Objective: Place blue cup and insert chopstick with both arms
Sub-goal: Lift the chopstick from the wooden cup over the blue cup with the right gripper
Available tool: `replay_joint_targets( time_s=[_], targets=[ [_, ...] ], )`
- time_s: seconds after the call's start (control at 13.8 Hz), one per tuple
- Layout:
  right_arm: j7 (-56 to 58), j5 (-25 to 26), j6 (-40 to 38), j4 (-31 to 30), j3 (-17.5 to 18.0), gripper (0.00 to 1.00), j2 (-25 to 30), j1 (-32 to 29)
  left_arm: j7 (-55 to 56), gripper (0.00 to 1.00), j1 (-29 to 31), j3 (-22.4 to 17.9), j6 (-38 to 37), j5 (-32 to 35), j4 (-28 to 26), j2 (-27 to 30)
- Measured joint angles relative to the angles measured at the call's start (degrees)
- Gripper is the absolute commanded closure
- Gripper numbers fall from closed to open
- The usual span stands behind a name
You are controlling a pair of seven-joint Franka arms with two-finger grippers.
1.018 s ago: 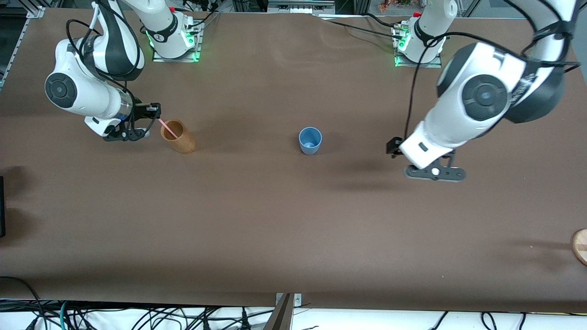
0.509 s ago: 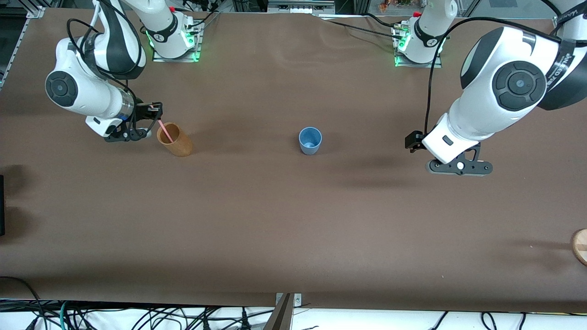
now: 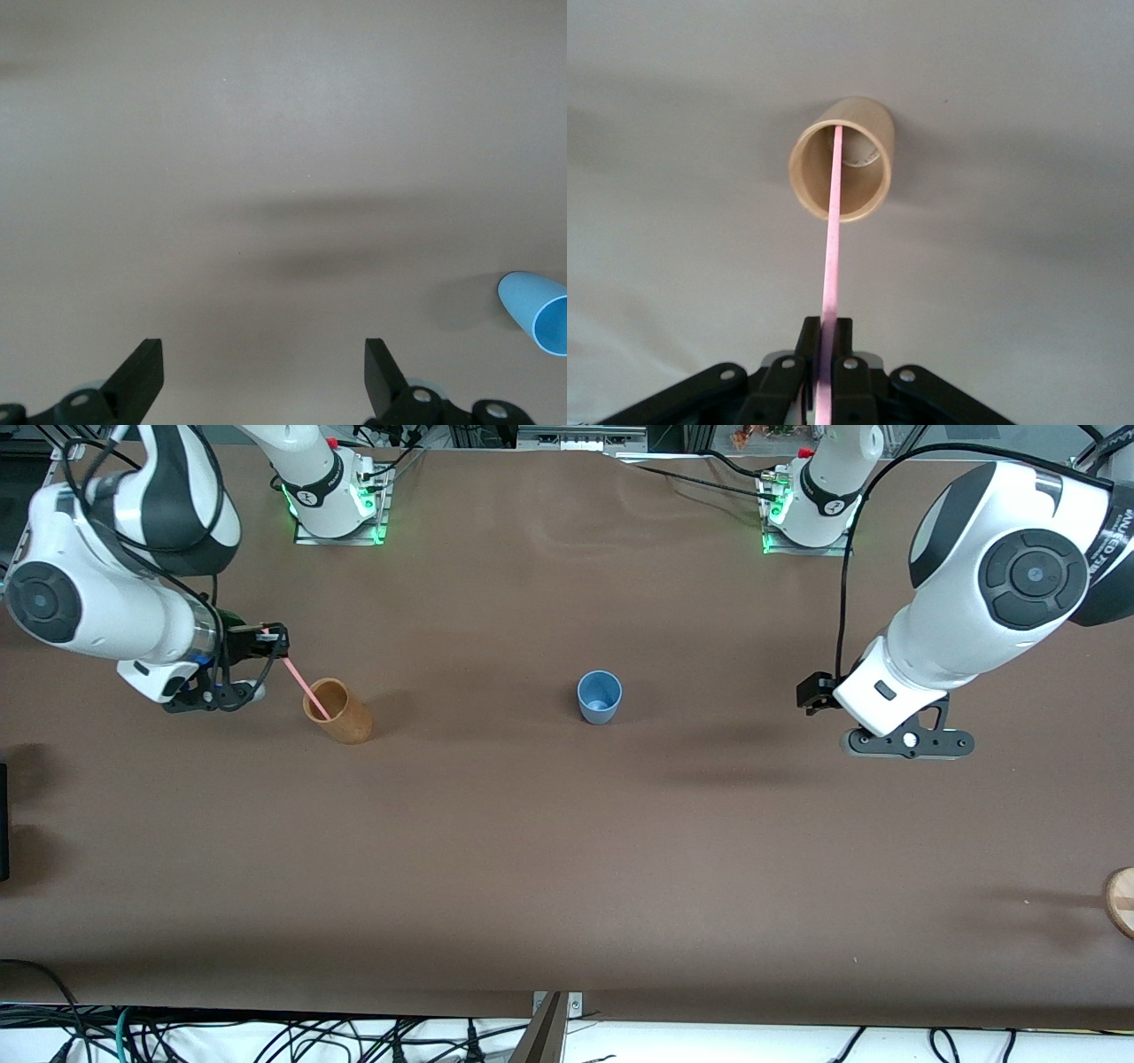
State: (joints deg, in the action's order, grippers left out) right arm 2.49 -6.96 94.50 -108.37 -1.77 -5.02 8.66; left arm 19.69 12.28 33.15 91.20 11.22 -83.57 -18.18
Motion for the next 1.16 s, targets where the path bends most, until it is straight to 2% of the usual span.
replay_joint_targets(
  time_s=[0.22, 0.44, 0.65, 0.87, 1.16],
  targets=[
    [-0.2, -3.3, -3.5, 4.2, 0.1, 0.98, -0.2, 1.1, 0.0, 0.0, 0.3, 0.0, -1.7, 0.0, 1.7, 0.4],
    [-3.6, -4.2, -5.9, 7.6, 0.2, 0.98, -0.4, 3.9, -1.1, 0.0, 1.5, 0.0, -2.8, -0.3, 2.7, 0.6],
    [-9.9, -9.2, -7.4, 11.5, 0.3, 0.98, -1.6, 7.1, -3.9, 0.0, 2.9, 0.0, -3.0, -0.8, 2.7, 0.6],
    [-16.9, -12.9, -7.4, 15.5, 0.3, 0.98, -4.5, 10.5, -4.5, 0.0, 3.2, 0.0, -3.2, -0.8, 2.7, 0.6],
    [-27.4, -15.3, -5.7, 21.6, 0.0, 0.98, -9.9, 18.7, -4.6, 0.0, 3.4, 0.0, -3.3, -0.8, 2.7, 0.6]
  ],
)
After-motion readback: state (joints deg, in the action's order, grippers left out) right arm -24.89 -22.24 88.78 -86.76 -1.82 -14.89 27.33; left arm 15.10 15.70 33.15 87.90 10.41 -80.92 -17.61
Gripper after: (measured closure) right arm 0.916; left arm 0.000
